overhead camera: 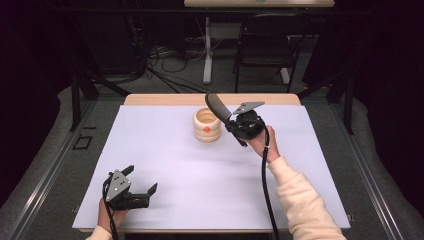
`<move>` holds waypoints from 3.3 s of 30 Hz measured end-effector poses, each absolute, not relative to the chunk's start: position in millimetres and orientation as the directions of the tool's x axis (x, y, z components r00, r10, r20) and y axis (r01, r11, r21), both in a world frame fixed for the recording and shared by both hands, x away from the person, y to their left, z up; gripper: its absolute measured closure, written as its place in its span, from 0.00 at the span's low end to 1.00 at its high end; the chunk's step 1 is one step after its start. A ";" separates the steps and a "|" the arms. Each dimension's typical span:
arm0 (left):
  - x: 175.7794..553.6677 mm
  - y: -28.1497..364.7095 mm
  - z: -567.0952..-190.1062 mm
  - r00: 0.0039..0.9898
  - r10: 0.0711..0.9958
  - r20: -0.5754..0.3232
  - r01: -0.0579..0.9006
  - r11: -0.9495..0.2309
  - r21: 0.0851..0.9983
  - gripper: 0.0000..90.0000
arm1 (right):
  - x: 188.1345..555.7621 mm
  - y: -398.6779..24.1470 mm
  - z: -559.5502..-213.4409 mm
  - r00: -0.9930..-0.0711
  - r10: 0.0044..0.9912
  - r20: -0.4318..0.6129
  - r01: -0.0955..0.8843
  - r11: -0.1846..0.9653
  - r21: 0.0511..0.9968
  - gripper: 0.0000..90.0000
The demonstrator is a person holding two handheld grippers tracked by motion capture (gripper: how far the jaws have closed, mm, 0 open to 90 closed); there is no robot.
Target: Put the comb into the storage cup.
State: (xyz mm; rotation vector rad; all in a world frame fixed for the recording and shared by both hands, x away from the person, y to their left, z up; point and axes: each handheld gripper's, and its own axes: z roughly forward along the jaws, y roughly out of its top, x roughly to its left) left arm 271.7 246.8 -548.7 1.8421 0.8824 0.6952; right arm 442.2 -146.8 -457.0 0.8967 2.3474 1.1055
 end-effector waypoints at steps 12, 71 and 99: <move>271.7 246.9 -548.5 0.579 0.811 0.088 0.272 -0.294 0.916 0.00 | 448.0 -141.7 -452.1 -0.714 0.696 -0.078 0.376 0.474 0.796 0.80; 271.3 247.2 -547.9 0.580 0.810 0.084 0.267 -0.287 0.920 0.00 | 469.1 -122.8 -423.7 -0.696 0.714 -0.077 0.356 0.436 0.826 0.80; 271.0 247.7 -547.2 0.580 0.810 0.087 0.261 -0.286 0.922 0.00 | 476.4 -105.5 -412.9 -0.702 0.708 -0.083 0.332 0.428 0.841 0.80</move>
